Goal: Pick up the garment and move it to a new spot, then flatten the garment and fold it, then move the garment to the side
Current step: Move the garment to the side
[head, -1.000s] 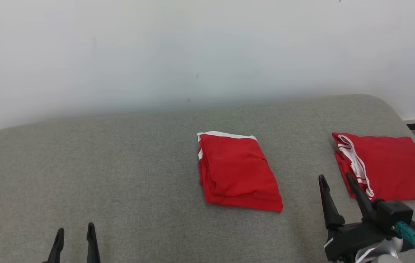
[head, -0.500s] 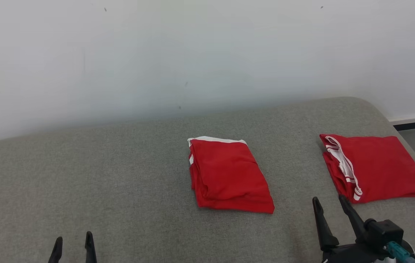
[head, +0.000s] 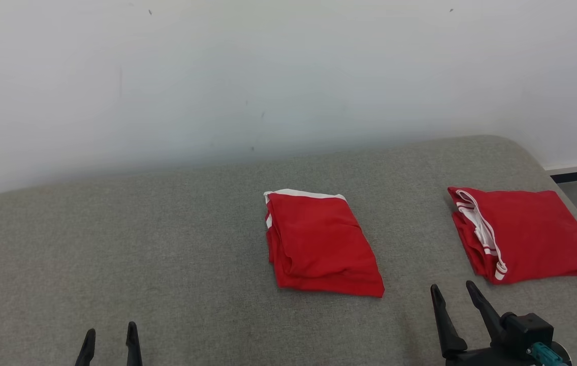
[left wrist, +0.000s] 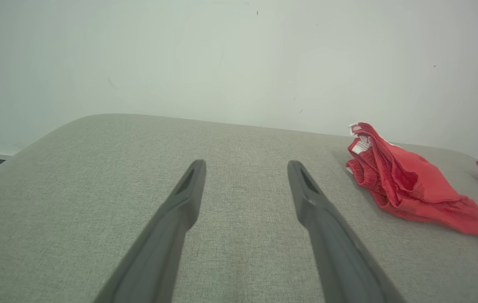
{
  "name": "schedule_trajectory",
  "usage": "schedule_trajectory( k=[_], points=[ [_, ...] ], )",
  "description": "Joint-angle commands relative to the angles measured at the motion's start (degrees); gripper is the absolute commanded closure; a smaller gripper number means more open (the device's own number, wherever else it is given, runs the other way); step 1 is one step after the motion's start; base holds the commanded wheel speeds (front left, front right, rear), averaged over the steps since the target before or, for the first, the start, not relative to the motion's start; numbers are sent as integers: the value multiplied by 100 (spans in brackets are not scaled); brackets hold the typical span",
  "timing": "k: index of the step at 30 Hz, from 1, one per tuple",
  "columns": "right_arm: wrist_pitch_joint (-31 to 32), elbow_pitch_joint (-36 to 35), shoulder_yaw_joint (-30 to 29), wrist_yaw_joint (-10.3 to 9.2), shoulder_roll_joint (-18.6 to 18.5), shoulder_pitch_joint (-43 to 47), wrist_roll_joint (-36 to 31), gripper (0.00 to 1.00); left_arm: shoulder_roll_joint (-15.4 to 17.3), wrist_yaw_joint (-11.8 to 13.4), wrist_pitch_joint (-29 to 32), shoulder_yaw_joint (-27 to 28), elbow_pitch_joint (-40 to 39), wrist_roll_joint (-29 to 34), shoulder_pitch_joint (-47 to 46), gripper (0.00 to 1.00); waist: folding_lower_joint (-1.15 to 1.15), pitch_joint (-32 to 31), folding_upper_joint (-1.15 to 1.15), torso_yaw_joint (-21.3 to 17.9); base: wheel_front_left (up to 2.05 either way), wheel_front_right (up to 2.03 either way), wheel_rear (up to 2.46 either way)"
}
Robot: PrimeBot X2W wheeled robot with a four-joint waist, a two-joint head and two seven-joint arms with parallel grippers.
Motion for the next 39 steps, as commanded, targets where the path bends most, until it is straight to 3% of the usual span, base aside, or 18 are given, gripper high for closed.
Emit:
schedule_trajectory(
  k=[1, 26, 32, 33, 39],
  points=[
    [-46, 15, 17, -17, 12, -26, 46, 0, 4, 14, -2, -1, -17, -62, 33, 0, 0, 2, 0, 11, 0, 0, 0],
    [26, 267, 220, -17, -96, -493, 160, 0, 4, 108, -2, -143, -105, -66, 22, 0, 0, 64, 0, 207, 0, 0, 0],
    [871, 627, 431, -17, -243, -1172, 514, 0, 5, 94, -2, -341, -133, -61, -76, 0, 0, 275, 0, 572, 0, 0, 0],
    [1255, 873, 470, -17, -287, -1441, 680, 0, 5, 98, -2, -387, -133, -49, -93, 0, 0, 357, 0, 727, 0, 0, 0],
    [2045, 1677, 211, -17, -436, -2344, 838, 0, 3, 18, -2, -446, -179, -59, -268, 0, 0, 714, 0, 1234, 0, 0, 0]
  ],
)
